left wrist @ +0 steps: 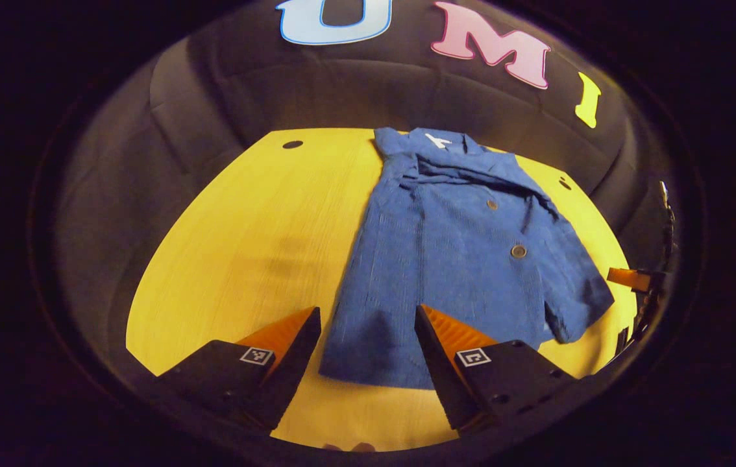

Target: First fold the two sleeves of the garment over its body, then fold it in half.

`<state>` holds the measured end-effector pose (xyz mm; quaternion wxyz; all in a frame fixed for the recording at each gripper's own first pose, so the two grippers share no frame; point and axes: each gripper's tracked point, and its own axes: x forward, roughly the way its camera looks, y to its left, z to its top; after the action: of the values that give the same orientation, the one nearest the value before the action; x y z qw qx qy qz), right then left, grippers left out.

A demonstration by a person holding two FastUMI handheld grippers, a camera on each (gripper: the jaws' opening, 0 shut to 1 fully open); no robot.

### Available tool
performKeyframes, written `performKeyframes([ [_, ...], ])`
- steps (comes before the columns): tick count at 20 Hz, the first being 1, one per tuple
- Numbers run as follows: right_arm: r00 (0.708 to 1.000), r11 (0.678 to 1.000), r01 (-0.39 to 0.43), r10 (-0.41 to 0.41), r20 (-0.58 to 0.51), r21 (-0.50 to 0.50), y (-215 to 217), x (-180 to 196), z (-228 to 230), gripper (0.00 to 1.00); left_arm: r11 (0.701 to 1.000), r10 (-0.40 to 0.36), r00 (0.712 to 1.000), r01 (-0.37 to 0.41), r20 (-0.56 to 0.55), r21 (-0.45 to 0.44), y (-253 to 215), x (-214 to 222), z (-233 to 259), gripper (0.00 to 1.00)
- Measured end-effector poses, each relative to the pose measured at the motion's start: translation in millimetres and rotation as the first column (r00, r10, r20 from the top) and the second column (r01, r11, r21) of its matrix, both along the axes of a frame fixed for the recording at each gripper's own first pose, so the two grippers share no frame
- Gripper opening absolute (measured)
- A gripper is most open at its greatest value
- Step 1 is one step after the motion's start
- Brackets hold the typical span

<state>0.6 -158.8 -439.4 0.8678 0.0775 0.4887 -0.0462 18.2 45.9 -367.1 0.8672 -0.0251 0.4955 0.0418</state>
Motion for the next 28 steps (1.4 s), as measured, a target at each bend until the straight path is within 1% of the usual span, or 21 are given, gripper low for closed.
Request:
performKeyframes([
  [1, 1.0, 1.0, -0.001, 0.001, -0.02, -0.002, 2, -2, -6, 0.99, 1.0, 0.008, 1.0, -0.008, -0.027, 0.003, 1, -4, -7, 0.85],
  [5, 0.992, 1.0, -0.028, 0.027, -0.121, -0.01, 11, -19, -31, 0.99, 1.0, 0.012, 0.995, -0.012, -0.099, 0.005, -1, -10, -23, 0.85],
  [6, 0.992, 0.999, -0.041, 0.037, -0.121, -0.023, 10, -22, -30, 0.99, 1.0, 0.007, 0.997, -0.006, -0.081, 0.007, 0, -3, -23, 0.85],
  [7, 0.995, 0.999, -0.043, 0.041, -0.087, -0.025, 11, -15, -28, 1.0, 1.0, 0.008, 0.996, -0.007, -0.089, 0.006, -1, -10, -23, 0.84],
  [8, 0.993, 0.999, -0.05, 0.047, -0.112, -0.023, 12, -24, -31, 0.99, 1.0, 0.008, 0.996, -0.008, -0.09, -0.001, -2, -8, -23, 0.85],
  [10, 0.992, 0.999, -0.031, 0.028, -0.122, -0.021, 12, -23, -30, 1.0, 1.0, -0.007, 0.995, 0.007, -0.097, -0.002, -8, -5, -25, 0.83],
  [12, 0.99, 0.999, -0.027, 0.024, -0.137, -0.02, 12, -22, -29, 1.0, 1.0, -0.001, 0.995, 0.001, -0.102, -0.001, -18, -2, -25, 0.7],
  [13, 0.989, 0.999, -0.034, 0.032, -0.144, -0.016, 12, -21, -28, 0.98, 1.0, 0.003, 0.995, -0.004, -0.103, -0.008, -22, -4, -26, 0.65],
  [14, 0.989, 0.999, -0.036, 0.034, -0.146, -0.012, 15, -18, -30, 0.93, 1.0, 0.02, 0.995, -0.021, -0.1, -0.013, -27, -4, -18, 0.58],
  [15, 0.988, 0.999, -0.042, 0.042, -0.146, 0.0, 18, -16, -31, 0.72, 0.999, 0.024, 0.994, -0.026, -0.102, -0.02, -33, -2, -23, 0.4],
  [16, 0.989, 0.998, -0.054, 0.056, -0.137, 0.016, 24, -14, -31, 0.7, 0.999, 0.022, 0.995, -0.025, -0.099, -0.032, -39, -6, -24, 0.36],
  [17, 0.989, 0.997, -0.066, 0.071, -0.132, 0.037, 30, -12, -31, 0.51, 0.999, 0.025, 0.995, -0.029, -0.096, -0.037, -42, -8, -23, 0.23],
  [18, 0.989, 0.997, -0.062, 0.066, -0.135, 0.035, 30, -12, -32, 0.32, 0.999, 0.033, 0.995, -0.036, -0.091, -0.034, -45, -9, -25, 0.18],
  [19, 0.989, 0.997, -0.061, 0.066, -0.135, 0.038, 32, -11, -31, 0.13, 0.999, 0.021, 0.997, -0.024, -0.08, -0.029, -48, -8, -23, 0.11],
  [20, 0.987, 0.995, -0.086, 0.093, -0.133, 0.057, 35, -10, -32, 0.1, 0.999, 0.022, 0.997, -0.024, -0.074, -0.025, -52, -9, -22, 0.11],
  [21, 0.984, 0.991, -0.107, 0.117, -0.134, 0.076, 36, -11, -31, 0.07, 0.999, 0.015, 0.997, -0.017, -0.069, -0.034, -53, -8, -24, 0.03],
  [22, 0.984, 0.989, -0.108, 0.12, -0.13, 0.098, 36, -10, -31, 0.06, 0.999, 0.022, 0.997, -0.025, -0.071, -0.048, -55, -8, -23, 0.03],
  [23, 0.985, 0.989, -0.09, 0.106, -0.133, 0.12, 34, -9, -32, 0.06, 0.997, 0.026, 0.998, -0.031, -0.065, -0.069, -58, -7, -21, 0.0],
  [25, 0.988, 0.987, -0.056, 0.078, -0.137, 0.153, 35, -8, -31, 0.05, 0.992, 0.049, 0.996, -0.058, -0.076, -0.115, -62, -4, -23, 0.0],
  [26, 0.988, 0.986, -0.047, 0.07, -0.139, 0.158, 35, -8, -30, 0.05, 0.989, 0.066, 0.994, -0.078, -0.091, -0.124, -61, -6, -21, 0.0],
  [28, 0.989, 0.981, -0.031, 0.058, -0.137, 0.194, 41, -5, -23, 0.05, 0.985, 0.091, 0.993, -0.102, -0.08, -0.142, -62, 1, -9, 0.0],
])
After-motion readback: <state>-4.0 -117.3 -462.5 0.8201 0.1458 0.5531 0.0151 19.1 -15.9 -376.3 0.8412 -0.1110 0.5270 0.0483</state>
